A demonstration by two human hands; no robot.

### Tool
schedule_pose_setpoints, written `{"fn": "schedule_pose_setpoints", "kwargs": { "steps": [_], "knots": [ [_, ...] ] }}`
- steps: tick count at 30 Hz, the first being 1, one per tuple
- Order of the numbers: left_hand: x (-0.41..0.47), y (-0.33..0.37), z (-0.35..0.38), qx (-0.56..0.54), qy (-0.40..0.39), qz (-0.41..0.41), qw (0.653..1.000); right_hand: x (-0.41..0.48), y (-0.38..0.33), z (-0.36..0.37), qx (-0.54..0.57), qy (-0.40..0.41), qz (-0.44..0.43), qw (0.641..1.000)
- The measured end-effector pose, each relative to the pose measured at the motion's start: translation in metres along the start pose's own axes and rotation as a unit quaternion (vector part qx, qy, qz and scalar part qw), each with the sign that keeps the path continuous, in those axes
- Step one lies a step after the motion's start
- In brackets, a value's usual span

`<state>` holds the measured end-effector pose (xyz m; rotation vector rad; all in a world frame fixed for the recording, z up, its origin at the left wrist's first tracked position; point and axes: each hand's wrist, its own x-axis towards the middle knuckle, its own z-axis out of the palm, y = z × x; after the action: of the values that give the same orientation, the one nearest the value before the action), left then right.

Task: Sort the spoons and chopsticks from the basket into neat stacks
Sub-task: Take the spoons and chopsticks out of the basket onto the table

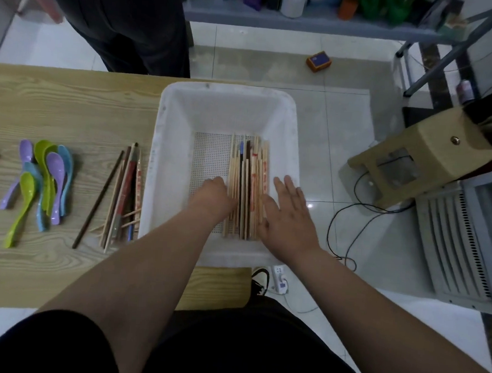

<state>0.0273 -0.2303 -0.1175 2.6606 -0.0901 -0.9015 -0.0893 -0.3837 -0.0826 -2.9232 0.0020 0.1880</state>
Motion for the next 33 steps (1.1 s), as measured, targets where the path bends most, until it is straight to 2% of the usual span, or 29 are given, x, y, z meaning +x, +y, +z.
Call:
{"fn": "schedule_pose_setpoints", "kwargs": {
  "steps": [8,13,30,33],
  "knots": [
    [0.007,0.003,0.017,-0.022,0.035,-0.047,0.998,0.001,0.003,0.005,-0.013,0.009,-0.016,1.0],
    [0.004,0.006,0.021,-0.027,0.047,-0.045,0.997,0.001,0.002,0.005,-0.012,0.022,-0.019,1.0],
    [0.01,0.005,0.013,0.022,0.024,-0.084,0.996,0.002,0.001,0.006,-0.017,0.021,-0.013,1.0],
    [0.01,-0.004,0.012,0.004,0.028,-0.09,0.996,0.002,0.001,0.006,-0.016,0.02,-0.011,1.0]
  ]
}}
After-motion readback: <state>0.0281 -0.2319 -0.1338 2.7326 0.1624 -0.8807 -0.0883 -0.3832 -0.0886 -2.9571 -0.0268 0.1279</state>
